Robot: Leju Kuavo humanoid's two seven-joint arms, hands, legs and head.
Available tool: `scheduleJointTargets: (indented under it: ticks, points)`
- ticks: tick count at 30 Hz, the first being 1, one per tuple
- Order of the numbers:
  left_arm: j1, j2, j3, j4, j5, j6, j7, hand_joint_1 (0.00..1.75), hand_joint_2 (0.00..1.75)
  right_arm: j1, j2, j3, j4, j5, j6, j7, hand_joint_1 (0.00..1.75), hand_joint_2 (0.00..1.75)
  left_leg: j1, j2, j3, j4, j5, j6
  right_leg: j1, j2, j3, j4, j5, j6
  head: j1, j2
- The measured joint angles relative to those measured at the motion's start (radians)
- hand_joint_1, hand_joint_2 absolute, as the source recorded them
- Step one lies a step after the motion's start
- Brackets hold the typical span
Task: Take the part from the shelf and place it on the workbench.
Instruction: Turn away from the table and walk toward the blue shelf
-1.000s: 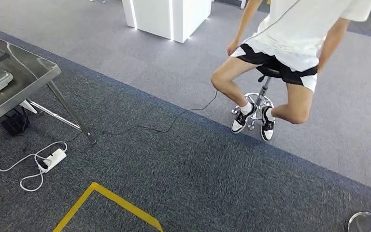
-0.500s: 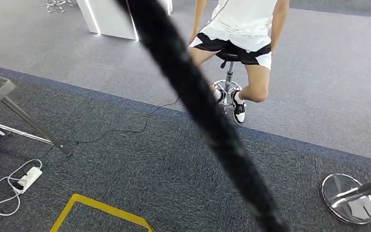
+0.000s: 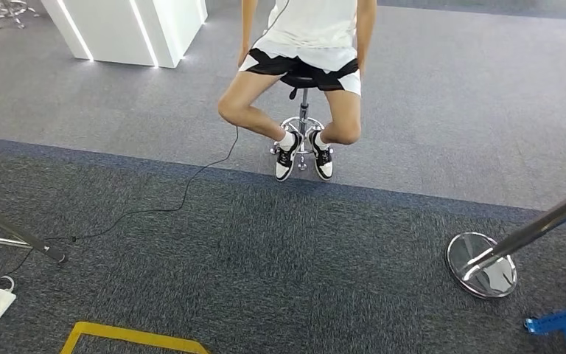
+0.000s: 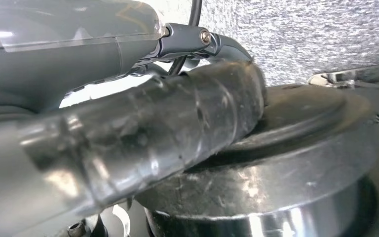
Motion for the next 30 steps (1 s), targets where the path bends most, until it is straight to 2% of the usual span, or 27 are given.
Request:
scheduleJointTargets:
  ticks: [2,3,4,5,7,8,9,10,12,14,16,17,18,19,20,21,23,24,25,27,28,29,30]
  points:
    - [0.003,0.002,0.0,-0.003,0.0,0.001,0.0,0.0,0.0,-0.001,0.0,0.0,0.0,0.005,-0.011,-0.009,0.0,0.0,0.0,0.024,-0.003,0.0,-0.001,0.001,-0.008,-0.021,-0.06,0.122,-0.057,0.013,0.0,0.0]
    - [0.004,0.002,0.0,-0.004,0.0,0.001,0.0,0.0,0.0,-0.001,0.0,0.0,0.0,0.006,-0.013,-0.01,0.0,0.0,0.001,0.036,-0.005,0.002,-0.003,-0.001,-0.013,-0.025,-0.077,0.157,-0.064,0.018,0.0,0.0]
    - [0.004,0.003,0.0,-0.005,0.0,0.001,0.0,0.0,0.0,0.0,-0.001,0.0,0.0,0.007,-0.013,-0.01,0.0,0.0,0.003,0.048,-0.006,0.004,-0.006,-0.003,-0.019,-0.029,-0.075,0.155,-0.051,0.025,0.0,0.0]
    - [0.004,0.004,0.0,-0.005,0.001,0.002,0.0,0.0,0.0,0.002,-0.001,0.0,0.0,0.007,-0.013,-0.01,0.0,0.0,0.007,0.059,-0.005,0.008,-0.01,-0.008,-0.025,-0.035,-0.054,0.117,-0.024,0.032,0.0,0.0]
    - [0.003,0.007,0.0,-0.006,0.003,0.003,0.0,0.0,0.0,0.003,-0.001,0.0,0.0,0.007,-0.013,-0.01,0.0,0.0,0.01,0.078,-0.004,0.022,-0.024,-0.023,-0.033,-0.066,0.014,-0.014,0.032,0.043,0.0,0.0]
    - [0.002,0.01,0.0,-0.007,0.003,0.003,0.0,0.0,0.0,0.003,0.001,0.0,0.0,0.007,-0.012,-0.011,0.0,0.0,0.01,0.085,-0.004,0.032,-0.032,-0.031,-0.034,-0.08,0.035,-0.056,0.045,0.041,0.0,0.0]
    - [0.002,0.012,0.0,-0.008,0.003,0.004,0.0,0.0,0.0,0.002,0.001,0.0,-0.001,0.007,-0.013,-0.011,0.0,0.0,0.009,0.091,-0.003,0.039,-0.038,-0.039,-0.032,-0.088,0.045,-0.079,0.049,0.034,0.0,0.0]
    - [0.001,0.015,0.0,-0.009,0.003,0.004,0.0,0.0,0.0,0.002,0.001,0.0,-0.001,0.007,-0.013,-0.011,0.0,0.0,0.006,0.097,-0.003,0.043,-0.042,-0.044,-0.028,-0.087,0.041,-0.075,0.047,0.022,0.0,0.0]
    - [-0.002,0.016,0.0,-0.011,0.004,0.007,0.0,0.0,0.0,0.005,-0.002,0.0,-0.001,0.011,-0.026,-0.018,0.0,0.0,0.009,0.105,0.002,0.046,-0.047,-0.051,-0.026,-0.07,0.037,-0.074,0.047,0.002,-0.001,0.0]
    - [-0.003,0.016,0.0,-0.013,0.006,0.011,-0.001,0.0,0.0,0.006,-0.002,0.001,-0.002,0.019,-0.05,-0.031,0.0,0.0,0.015,0.075,-0.009,0.08,-0.077,-0.057,-0.025,-0.054,0.036,-0.078,0.052,-0.012,-0.001,0.0]
    - [-0.003,0.016,0.0,-0.017,0.007,0.013,-0.003,0.0,0.0,0.005,-0.002,0.001,-0.003,0.024,-0.06,-0.043,0.0,0.0,0.017,0.032,-0.061,0.192,-0.142,-0.059,-0.02,-0.038,0.034,-0.081,0.055,-0.022,-0.001,0.0]
    - [-0.003,0.016,0.0,-0.019,0.007,0.014,-0.004,0.0,0.0,0.005,-0.002,0.001,-0.003,0.025,-0.055,-0.045,0.0,0.0,0.017,0.022,-0.095,0.262,-0.171,-0.057,-0.015,-0.029,0.032,-0.081,0.056,-0.025,-0.001,0.0]
    - [-0.003,0.017,0.0,-0.02,0.008,0.014,-0.004,0.0,0.0,0.005,-0.002,0.001,-0.003,0.025,-0.047,-0.047,0.0,0.0,0.015,0.018,-0.123,0.317,-0.187,-0.053,-0.01,-0.017,0.031,-0.081,0.057,-0.028,-0.001,0.0]
    - [-0.003,0.017,0.0,-0.021,0.008,0.014,-0.004,0.0,0.0,0.005,-0.002,0.001,-0.003,0.024,-0.036,-0.048,0.0,0.0,0.013,0.016,-0.137,0.339,-0.18,-0.047,-0.006,-0.005,0.032,-0.081,0.057,-0.029,-0.001,0.0]
    - [-0.003,0.018,0.0,-0.023,0.008,0.014,-0.006,0.0,0.0,0.005,-0.002,0.001,-0.003,0.022,-0.023,-0.048,0.0,0.0,0.009,0.012,-0.133,0.323,-0.155,-0.04,-0.003,0.008,0.034,-0.08,0.057,-0.03,-0.001,0.0]
    - [-0.003,0.019,0.0,-0.026,0.008,0.013,-0.009,0.0,0.0,0.004,-0.002,0.001,-0.002,0.02,-0.011,-0.049,0.0,0.0,0.005,0.002,-0.113,0.271,-0.112,-0.03,-0.001,0.022,0.036,-0.08,0.058,-0.03,-0.001,0.0]
    - [0.0,0.022,0.0,-0.033,0.009,0.01,-0.02,0.0,0.0,0.002,0.0,0.001,-0.001,0.011,0.011,-0.051,0.0,0.0,-0.005,-0.043,-0.063,0.141,-0.039,-0.012,-0.001,0.046,0.04,-0.08,0.058,-0.029,0.0,0.0]
    - [0.0,0.023,0.0,-0.036,0.008,0.01,-0.024,0.0,0.0,0.0,0.002,0.001,0.001,0.008,0.019,-0.054,0.0,0.0,-0.008,-0.062,-0.046,0.094,-0.021,-0.005,-0.003,0.057,0.038,-0.08,0.06,-0.026,0.0,0.0]
    - [-0.001,0.024,0.0,-0.04,0.004,0.013,-0.026,0.0,0.0,-0.001,0.003,0.001,0.002,0.005,0.026,-0.056,0.0,0.0,-0.011,-0.072,-0.038,0.072,-0.018,-0.002,-0.005,0.068,0.033,-0.081,0.063,-0.022,0.0,0.0]
    - [-0.006,0.025,0.0,-0.047,-0.007,0.023,-0.024,0.0,0.0,0.0,0.004,0.001,0.006,0.003,0.034,-0.059,0.0,0.0,-0.011,-0.058,-0.033,0.052,-0.016,0.0,-0.009,0.09,0.026,-0.087,0.072,-0.01,0.0,0.0]
    - [-0.007,0.025,0.0,-0.05,-0.013,0.028,-0.023,0.0,0.0,0.001,0.003,0.001,0.009,0.004,0.037,-0.06,0.0,0.0,-0.008,-0.046,-0.028,0.04,-0.009,0.0,-0.009,0.088,0.025,-0.086,0.072,-0.006,0.0,0.0]
    - [-0.007,0.026,0.0,-0.053,-0.018,0.032,-0.021,0.0,0.0,0.001,0.003,0.001,0.011,0.006,0.04,-0.061,0.0,0.0,-0.006,-0.034,-0.022,0.025,-0.001,0.0,-0.006,0.07,0.019,-0.076,0.064,-0.002,0.0,0.0]
    - [-0.007,0.026,0.0,-0.056,-0.025,0.037,-0.02,0.0,0.0,0.0,0.004,0.001,0.013,0.008,0.043,-0.062,0.0,0.0,-0.003,-0.02,-0.017,0.011,0.007,0.0,-0.003,0.044,0.006,-0.047,0.042,0.002,0.0,0.0]
